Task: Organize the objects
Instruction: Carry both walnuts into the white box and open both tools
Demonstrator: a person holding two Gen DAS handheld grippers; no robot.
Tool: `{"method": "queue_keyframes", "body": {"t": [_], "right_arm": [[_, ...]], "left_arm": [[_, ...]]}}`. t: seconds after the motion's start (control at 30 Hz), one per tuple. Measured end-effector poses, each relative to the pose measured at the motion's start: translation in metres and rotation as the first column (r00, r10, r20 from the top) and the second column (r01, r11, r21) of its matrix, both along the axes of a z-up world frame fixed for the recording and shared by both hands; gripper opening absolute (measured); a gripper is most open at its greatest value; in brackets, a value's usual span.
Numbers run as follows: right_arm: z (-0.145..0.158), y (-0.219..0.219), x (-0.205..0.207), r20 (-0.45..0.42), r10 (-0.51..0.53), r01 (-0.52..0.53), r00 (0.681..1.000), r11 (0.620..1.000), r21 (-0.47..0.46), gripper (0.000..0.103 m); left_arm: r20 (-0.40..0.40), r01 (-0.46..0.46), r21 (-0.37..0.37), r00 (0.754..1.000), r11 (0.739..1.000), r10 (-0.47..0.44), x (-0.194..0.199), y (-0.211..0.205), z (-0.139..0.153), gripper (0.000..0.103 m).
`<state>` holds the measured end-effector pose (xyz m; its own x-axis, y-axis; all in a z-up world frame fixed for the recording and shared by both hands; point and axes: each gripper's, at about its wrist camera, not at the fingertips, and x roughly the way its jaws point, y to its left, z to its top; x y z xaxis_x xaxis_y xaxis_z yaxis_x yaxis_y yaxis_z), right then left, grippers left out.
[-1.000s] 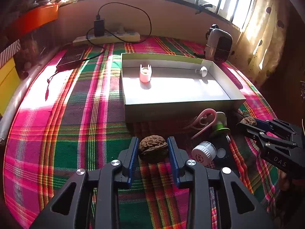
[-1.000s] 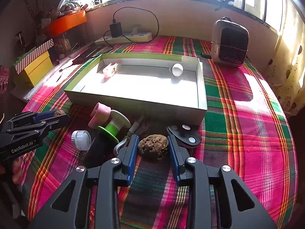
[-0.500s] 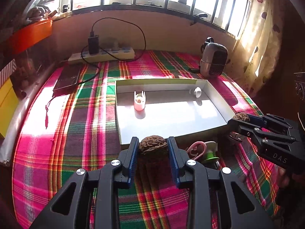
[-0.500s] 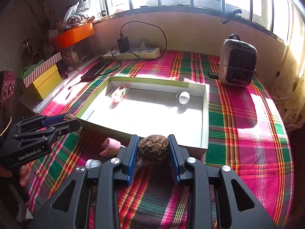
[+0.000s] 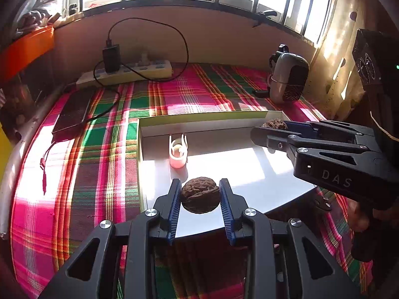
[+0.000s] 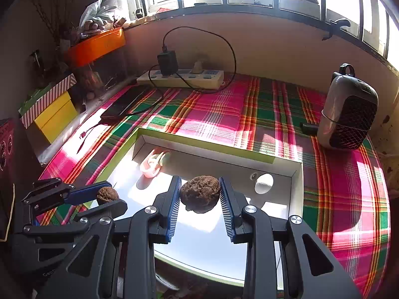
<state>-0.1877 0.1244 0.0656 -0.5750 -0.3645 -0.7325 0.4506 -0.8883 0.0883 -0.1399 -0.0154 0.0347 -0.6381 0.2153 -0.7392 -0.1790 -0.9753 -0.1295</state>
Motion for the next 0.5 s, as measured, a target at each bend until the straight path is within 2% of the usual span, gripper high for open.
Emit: {"method": "queue_keyframes", "body": {"t": [0.2,0.5], "right_arm": [[-0.017,-0.014,-0.03,0.041,0.029,-0.03,0.999,0.999,0.038,0.032],[-0.028,-0.029,-0.052,0.06,0.046,-0.051,0.997,0.996,0.073,0.032]], "left_arm": [[0.013,-0.002,-0.011,1.0,1.0,0.002,-0.015,0.003,-0.008,0.028],[0.031,-0.008,-0.021,0.999,1.0,0.008,-0.029,0.002,-0.02,0.028]]}}
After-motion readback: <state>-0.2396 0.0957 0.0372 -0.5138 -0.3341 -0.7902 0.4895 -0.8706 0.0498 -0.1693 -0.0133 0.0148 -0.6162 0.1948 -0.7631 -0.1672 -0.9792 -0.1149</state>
